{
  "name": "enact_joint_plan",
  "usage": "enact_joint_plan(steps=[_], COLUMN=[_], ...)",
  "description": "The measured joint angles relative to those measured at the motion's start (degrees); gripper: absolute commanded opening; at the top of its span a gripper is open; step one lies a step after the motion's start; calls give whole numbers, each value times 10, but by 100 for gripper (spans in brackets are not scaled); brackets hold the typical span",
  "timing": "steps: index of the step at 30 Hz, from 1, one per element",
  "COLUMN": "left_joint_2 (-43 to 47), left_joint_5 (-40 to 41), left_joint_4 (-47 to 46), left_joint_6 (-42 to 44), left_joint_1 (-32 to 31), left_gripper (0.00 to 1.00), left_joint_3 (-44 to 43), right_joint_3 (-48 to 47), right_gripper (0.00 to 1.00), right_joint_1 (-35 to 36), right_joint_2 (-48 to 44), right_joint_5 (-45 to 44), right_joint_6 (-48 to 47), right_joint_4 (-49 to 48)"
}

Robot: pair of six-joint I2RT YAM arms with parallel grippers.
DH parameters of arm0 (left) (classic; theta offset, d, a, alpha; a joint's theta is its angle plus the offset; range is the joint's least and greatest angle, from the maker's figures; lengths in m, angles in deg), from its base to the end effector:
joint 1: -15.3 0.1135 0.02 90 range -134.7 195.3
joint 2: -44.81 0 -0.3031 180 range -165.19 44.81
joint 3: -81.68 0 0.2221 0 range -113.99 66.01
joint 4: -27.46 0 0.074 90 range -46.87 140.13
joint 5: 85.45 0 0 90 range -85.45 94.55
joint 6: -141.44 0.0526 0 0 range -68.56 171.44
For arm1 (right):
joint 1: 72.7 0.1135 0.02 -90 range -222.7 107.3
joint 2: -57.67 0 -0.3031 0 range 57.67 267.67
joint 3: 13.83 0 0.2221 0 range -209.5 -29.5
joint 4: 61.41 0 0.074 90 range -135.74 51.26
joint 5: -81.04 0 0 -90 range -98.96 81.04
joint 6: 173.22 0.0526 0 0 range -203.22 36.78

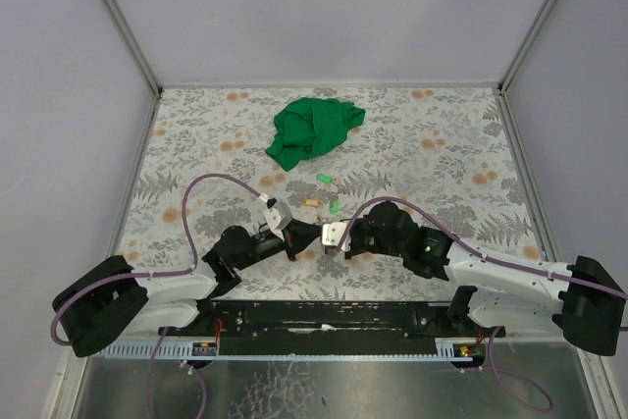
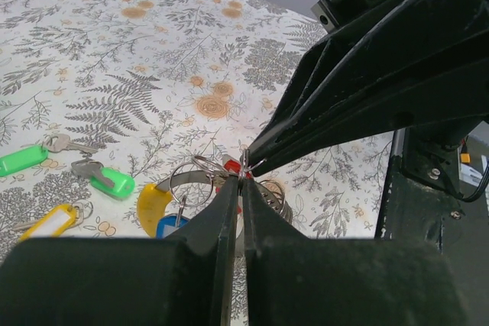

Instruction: Put the keys on the keyring

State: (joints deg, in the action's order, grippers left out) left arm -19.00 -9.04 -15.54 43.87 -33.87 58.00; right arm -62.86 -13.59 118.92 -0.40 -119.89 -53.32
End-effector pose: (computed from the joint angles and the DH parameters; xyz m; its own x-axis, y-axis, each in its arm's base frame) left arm 0.1090 -0.1450 0.2486 -0.0847 -0.0979 -0.9916 0.8855 0.4490 -0.1199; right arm 0.1008 0.1838 0.2885 0.4067 -0.4706 -0.7831 -0.8446 0.1332 -0.5186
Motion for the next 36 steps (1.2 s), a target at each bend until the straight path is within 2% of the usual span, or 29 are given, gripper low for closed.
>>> enact_joint_plan(steps=[7, 12, 21, 27, 36], left_joint_2=[-20, 12, 101, 100, 56], left_joint_5=[16, 21, -6, -61, -98], left_joint_4=[-72, -70, 63, 143, 197], left_joint_6=[-26, -15, 65, 114, 115], left_joint_1=[0, 0, 1, 5, 5], left_gripper=[17, 23, 33, 37, 34], left_joint_3=[20, 20, 2, -36, -82], right_joint_3=[1, 4, 4, 2, 1], right_gripper=[0, 0, 0, 0, 0], right_joint_1=[10, 13, 13, 13, 14], right_joint_2=[2, -13, -20, -20, -20], right_joint_5=[-16, -21, -35, -35, -35], right_joint_6=[-6, -13, -28, -32, -35], right_joint_4=[-3, 11, 26, 32, 41])
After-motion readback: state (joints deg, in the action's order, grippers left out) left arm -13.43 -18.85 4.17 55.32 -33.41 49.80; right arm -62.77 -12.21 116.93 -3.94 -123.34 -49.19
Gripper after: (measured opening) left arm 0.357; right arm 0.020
